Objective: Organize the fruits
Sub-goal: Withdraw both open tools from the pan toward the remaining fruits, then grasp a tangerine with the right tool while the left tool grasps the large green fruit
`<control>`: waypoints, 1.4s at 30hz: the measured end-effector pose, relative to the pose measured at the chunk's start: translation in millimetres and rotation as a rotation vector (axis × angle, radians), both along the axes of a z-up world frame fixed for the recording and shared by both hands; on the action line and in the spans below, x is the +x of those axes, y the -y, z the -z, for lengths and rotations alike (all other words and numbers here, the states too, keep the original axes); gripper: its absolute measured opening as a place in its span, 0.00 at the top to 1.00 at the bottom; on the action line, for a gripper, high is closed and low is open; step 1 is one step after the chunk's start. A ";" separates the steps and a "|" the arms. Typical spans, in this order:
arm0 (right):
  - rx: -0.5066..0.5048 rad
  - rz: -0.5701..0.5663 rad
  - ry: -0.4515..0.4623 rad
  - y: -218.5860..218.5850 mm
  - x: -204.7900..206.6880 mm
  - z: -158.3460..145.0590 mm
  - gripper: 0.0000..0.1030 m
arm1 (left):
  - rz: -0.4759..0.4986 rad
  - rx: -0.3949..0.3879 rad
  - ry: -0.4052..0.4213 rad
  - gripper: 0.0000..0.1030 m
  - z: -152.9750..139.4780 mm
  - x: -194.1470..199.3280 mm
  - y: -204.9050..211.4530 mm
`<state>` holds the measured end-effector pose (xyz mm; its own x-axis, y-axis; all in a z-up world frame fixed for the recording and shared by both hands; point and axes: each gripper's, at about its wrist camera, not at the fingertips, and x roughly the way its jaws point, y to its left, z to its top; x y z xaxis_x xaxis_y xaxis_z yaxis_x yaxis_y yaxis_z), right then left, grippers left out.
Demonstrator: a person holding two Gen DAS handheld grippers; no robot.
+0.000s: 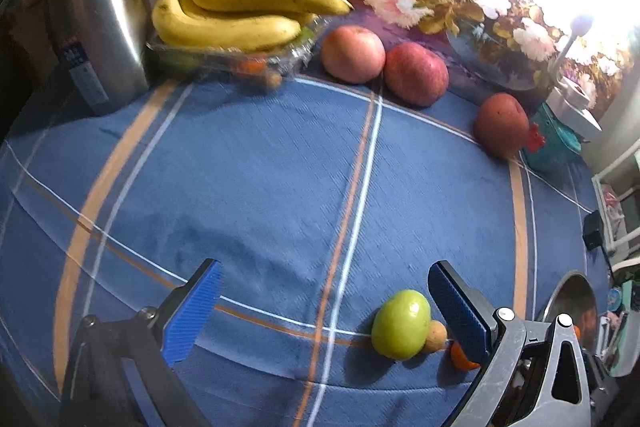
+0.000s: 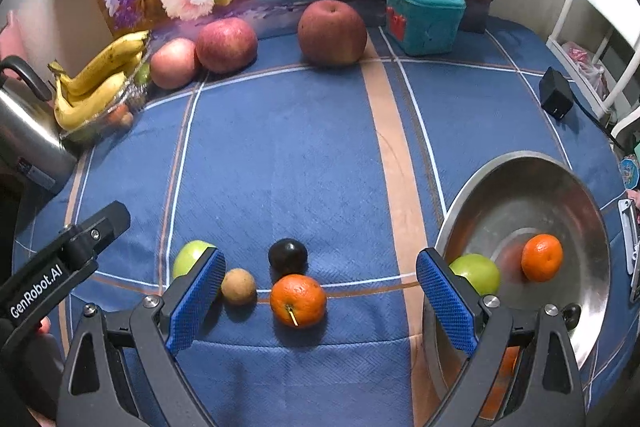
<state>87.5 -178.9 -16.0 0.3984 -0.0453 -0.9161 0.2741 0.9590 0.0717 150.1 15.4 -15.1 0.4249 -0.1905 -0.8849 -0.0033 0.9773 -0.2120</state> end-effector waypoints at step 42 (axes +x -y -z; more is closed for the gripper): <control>0.151 -0.017 -0.074 -2.6 3.4 36.9 0.63 | 0.127 -0.142 -0.181 0.58 44.2 -2.8 48.8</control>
<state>91.0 -176.2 -52.9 0.3293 0.1011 -0.9388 0.2681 0.9433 0.1956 147.3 -33.5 -59.3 0.2268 -0.3596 -0.9051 0.0671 0.9329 -0.3539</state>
